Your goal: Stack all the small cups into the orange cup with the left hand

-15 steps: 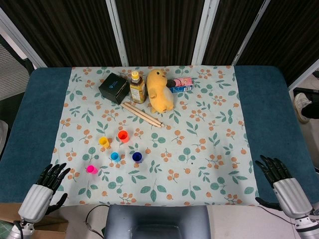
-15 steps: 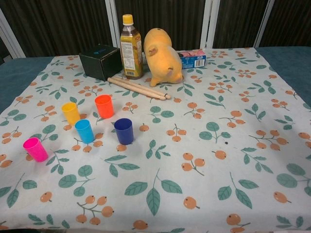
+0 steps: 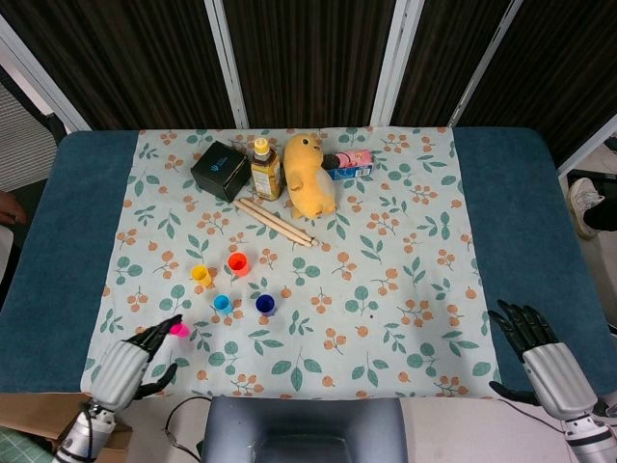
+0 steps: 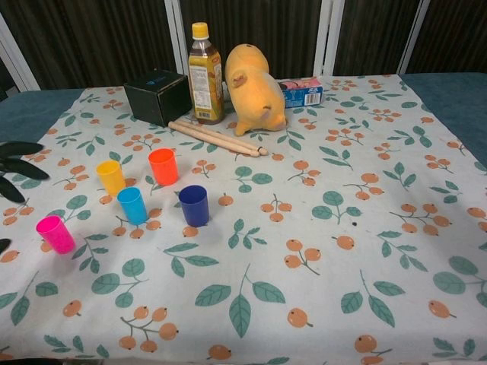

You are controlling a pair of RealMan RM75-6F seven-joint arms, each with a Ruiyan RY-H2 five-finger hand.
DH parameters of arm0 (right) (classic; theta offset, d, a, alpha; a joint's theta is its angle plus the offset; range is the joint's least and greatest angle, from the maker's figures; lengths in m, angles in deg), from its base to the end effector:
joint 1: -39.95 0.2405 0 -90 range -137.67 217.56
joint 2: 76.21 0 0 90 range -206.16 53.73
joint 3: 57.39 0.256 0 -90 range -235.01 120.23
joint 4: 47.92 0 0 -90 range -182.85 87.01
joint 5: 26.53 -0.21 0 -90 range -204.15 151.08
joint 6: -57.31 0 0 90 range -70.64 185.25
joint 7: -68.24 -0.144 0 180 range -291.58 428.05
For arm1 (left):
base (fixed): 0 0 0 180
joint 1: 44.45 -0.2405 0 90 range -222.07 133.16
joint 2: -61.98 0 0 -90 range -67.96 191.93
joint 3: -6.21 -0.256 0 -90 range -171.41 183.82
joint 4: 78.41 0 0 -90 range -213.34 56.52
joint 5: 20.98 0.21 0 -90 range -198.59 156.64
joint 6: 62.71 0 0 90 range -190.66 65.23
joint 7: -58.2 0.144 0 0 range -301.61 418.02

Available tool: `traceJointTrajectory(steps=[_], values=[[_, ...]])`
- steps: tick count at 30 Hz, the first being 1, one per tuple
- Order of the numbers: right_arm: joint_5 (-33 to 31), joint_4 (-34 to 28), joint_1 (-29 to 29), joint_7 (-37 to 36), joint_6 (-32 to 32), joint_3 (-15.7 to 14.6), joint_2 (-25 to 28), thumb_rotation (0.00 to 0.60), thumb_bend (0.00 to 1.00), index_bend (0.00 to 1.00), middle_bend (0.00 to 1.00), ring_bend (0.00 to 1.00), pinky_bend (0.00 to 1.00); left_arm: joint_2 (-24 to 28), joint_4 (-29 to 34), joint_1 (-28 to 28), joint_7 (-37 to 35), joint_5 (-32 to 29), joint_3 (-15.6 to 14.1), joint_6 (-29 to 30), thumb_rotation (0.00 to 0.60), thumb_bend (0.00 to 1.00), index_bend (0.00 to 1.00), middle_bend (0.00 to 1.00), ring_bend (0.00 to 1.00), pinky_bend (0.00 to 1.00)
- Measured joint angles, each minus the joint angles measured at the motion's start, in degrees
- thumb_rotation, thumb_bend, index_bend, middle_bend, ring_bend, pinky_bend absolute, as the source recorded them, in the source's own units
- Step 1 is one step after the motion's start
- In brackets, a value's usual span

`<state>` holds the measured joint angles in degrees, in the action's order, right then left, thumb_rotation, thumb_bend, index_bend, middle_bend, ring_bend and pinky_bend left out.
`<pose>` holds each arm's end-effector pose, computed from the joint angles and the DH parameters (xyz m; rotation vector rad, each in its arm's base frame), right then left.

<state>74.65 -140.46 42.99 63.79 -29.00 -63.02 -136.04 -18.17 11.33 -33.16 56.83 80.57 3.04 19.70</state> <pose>-0.2980 -0.1349 0.1509 1.6579 -0.9401 0.9310 -0.2356 0.1765 0.0465 -1.7087 -1.0058 -1.2420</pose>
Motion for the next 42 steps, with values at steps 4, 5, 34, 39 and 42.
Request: traceJointTrajectory(steps=[4,5,34,39,42], values=[[-0.2,-0.1,0.1,-0.5,-0.1,0.2,0.1,0.600,0.12,0.00,0.00,0.00,0.00,-3.0,4.7,2.7,7.2,-2.5,2.6,-5.2,0.600,0.38,0.04,0.91,0.99,1.00],[-0.3,-0.1,0.1,-0.7,-0.2,0.2,0.1,0.600,0.12,0.00,0.00,0.00,0.00,-3.9,5.3,3.2,9.4,-3.3,3.2,-5.8,0.600,0.38,0.06,0.97,1.00,1.00],[0.9,-0.1,0.8,-6.2,-0.8,-0.6,2.5,0.600,0.12,0.00,0.00,0.00,0.00,-31.0,-0.1,23.6,53.6,-46.5,20.8,-15.1,0.600,0.36,0.24,1.00,1.00,1.00],[0.9,0.1,0.7,-6.6,-1.3,-0.5,2.7,0.600,0.12,0.00,0.00,0.00,0.00,-30.8,-1.0,24.4,53.8,-47.6,19.9,-14.1,0.600,0.36,0.27,1.00,1.00,1.00],[0.8,0.1,0.6,-6.7,-1.4,-0.5,2.7,0.600,0.12,0.00,0.00,0.00,0.00,-30.4,-0.8,24.7,53.7,-47.8,19.3,-13.8,0.600,0.36,0.30,1.00,1.00,1.00]])
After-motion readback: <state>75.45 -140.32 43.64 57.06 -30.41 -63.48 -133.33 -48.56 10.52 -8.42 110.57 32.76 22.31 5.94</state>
